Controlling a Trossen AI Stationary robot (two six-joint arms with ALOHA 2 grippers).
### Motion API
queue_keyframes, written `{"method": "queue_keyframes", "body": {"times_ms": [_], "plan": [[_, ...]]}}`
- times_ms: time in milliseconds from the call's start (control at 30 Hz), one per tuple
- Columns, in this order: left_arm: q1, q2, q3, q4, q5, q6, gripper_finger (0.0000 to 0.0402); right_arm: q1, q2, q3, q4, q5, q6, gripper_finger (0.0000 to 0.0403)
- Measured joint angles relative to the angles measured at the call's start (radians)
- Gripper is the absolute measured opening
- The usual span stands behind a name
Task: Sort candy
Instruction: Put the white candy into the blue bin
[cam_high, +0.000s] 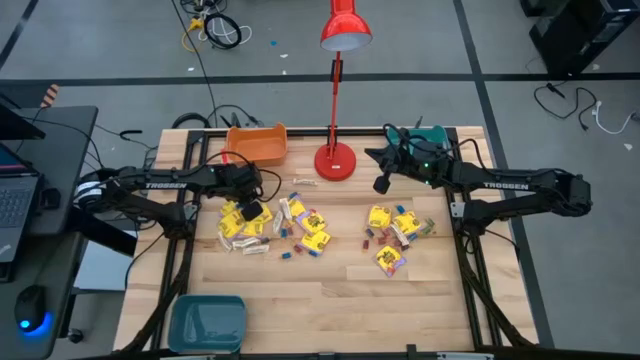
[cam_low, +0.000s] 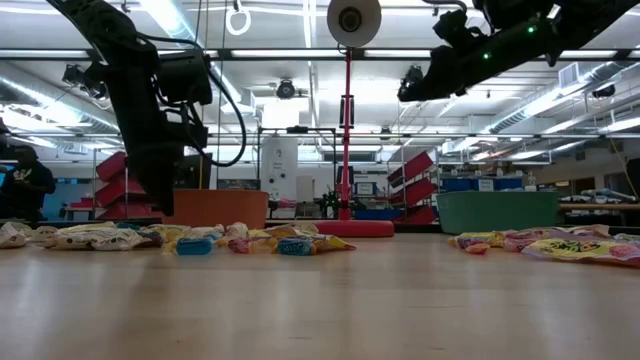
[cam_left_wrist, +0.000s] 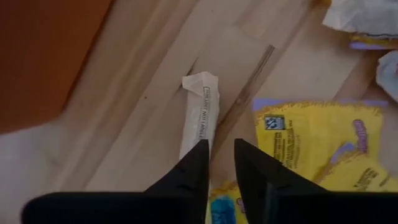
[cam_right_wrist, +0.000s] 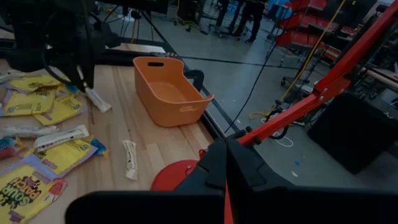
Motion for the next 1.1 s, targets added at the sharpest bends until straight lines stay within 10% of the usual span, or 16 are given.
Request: {"method": "queue_keyframes", "body": {"times_ms": [1100], "plan": [[-0.001, -0.001, -0.081, 0.084, -0.047, 0.171, 0.0122, 0.000, 0.000, -0.001, -0.108, -0.072, 0.030, 0.0000]]}}
